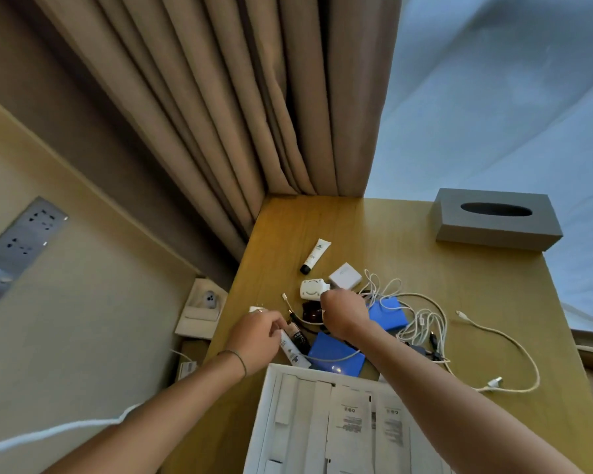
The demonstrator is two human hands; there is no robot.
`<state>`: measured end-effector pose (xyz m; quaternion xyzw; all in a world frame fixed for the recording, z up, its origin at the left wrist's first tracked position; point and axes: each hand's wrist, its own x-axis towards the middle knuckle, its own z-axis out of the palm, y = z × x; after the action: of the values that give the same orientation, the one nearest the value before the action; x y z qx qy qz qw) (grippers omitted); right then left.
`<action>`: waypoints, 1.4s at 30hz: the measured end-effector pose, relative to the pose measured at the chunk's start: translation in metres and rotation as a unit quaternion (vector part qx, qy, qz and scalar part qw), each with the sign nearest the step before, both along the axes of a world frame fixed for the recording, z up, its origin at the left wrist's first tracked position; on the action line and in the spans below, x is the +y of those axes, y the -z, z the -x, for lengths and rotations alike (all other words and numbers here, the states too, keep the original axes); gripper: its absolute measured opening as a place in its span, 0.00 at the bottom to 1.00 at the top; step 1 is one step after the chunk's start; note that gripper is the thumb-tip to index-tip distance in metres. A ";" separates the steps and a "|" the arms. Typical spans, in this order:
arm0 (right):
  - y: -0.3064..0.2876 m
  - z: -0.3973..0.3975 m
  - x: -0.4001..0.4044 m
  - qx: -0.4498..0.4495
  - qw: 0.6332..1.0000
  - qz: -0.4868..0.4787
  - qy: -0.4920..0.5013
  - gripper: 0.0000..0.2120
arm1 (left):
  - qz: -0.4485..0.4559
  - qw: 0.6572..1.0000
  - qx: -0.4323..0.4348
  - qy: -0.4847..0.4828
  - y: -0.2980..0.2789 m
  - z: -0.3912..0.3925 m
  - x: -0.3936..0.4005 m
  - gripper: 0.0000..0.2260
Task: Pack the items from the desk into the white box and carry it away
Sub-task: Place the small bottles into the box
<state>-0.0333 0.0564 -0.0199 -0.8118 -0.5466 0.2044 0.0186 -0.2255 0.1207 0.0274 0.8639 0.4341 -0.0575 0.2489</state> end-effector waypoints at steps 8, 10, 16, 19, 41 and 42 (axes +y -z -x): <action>0.016 0.004 0.015 -0.106 0.987 0.056 -0.106 0.10 | -0.004 1.000 0.009 -0.006 0.012 0.012 0.007 0.08; 0.016 0.006 0.018 -0.124 0.981 0.064 -0.138 0.10 | -0.006 1.000 0.011 -0.003 0.014 0.014 0.008 0.08; 0.013 0.005 0.018 -0.099 0.987 0.006 -0.126 0.13 | -0.020 0.998 0.036 0.047 0.019 0.016 0.014 0.09; 0.004 0.003 0.012 -0.013 0.998 -0.058 -0.023 0.11 | -0.044 0.994 0.039 0.089 0.023 0.015 0.018 0.11; -0.069 0.028 -0.072 0.475 0.801 -0.149 0.332 0.08 | -0.221 0.859 0.152 0.435 0.069 -0.028 0.028 0.15; -0.070 0.030 -0.074 0.477 0.802 -0.150 0.327 0.07 | -0.213 0.861 0.149 0.437 0.071 -0.027 0.029 0.15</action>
<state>-0.0631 -0.0180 0.0497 -0.7297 -0.1949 0.4627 0.4642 -0.1980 0.1492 -0.0433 0.9779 0.0453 -0.1951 -0.0593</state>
